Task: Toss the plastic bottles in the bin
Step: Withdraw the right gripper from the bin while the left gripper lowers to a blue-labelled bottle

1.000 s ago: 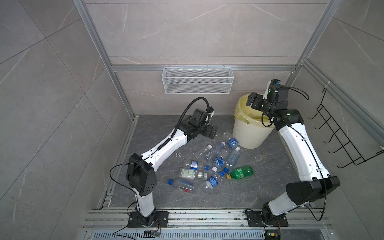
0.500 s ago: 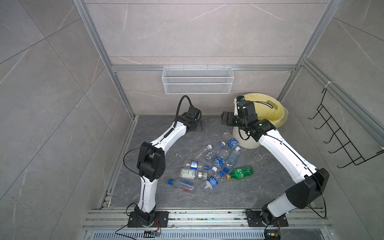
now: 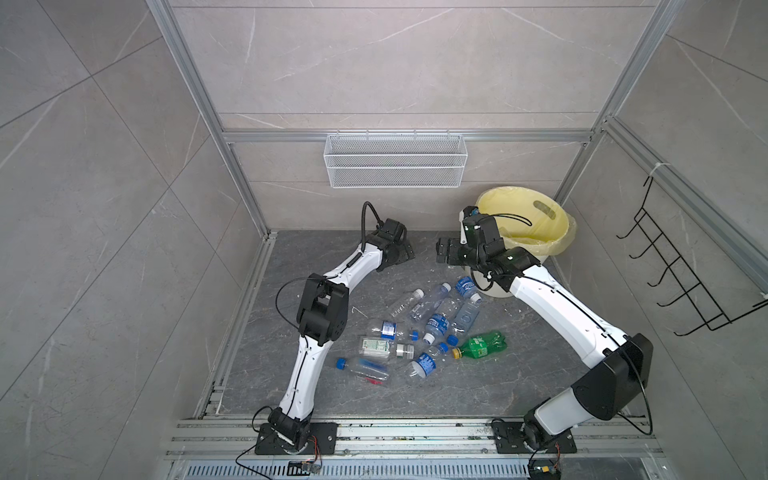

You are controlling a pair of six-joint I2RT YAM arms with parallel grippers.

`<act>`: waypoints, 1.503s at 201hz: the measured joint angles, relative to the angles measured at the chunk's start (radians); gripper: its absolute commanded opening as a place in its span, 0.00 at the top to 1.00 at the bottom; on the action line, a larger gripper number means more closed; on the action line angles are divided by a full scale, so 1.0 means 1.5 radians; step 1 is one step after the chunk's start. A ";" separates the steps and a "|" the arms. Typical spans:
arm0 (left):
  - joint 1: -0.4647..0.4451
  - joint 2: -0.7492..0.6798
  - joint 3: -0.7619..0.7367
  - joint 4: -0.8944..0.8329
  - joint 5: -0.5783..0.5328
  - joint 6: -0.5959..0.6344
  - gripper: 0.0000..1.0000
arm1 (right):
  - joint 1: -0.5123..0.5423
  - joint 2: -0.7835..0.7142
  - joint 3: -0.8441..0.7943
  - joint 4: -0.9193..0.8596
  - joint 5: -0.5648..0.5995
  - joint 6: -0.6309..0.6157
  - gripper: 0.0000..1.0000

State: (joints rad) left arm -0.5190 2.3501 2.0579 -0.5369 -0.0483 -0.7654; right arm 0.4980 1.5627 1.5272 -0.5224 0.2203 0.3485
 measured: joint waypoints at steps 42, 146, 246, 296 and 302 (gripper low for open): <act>0.006 0.060 0.010 0.046 0.029 -0.042 0.07 | 0.000 -0.014 -0.017 0.000 0.000 0.000 0.00; 0.018 0.117 0.041 0.175 0.041 -0.074 0.18 | 0.000 -0.017 -0.048 0.001 -0.023 0.011 0.01; 0.024 0.153 0.058 0.246 0.066 -0.106 0.37 | 0.003 -0.018 -0.068 0.001 -0.025 0.017 0.00; 0.024 0.157 0.058 0.256 0.081 -0.118 0.45 | 0.003 -0.018 -0.075 0.001 -0.025 0.018 0.01; 0.024 0.158 0.058 0.257 0.086 -0.119 0.47 | 0.003 -0.018 -0.076 0.001 -0.025 0.018 0.00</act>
State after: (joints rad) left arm -0.4828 2.5866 2.1445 -0.1516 0.0811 -0.9432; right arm 0.5022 1.5356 1.4132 -0.5213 0.1829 0.3752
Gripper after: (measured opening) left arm 0.553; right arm 0.991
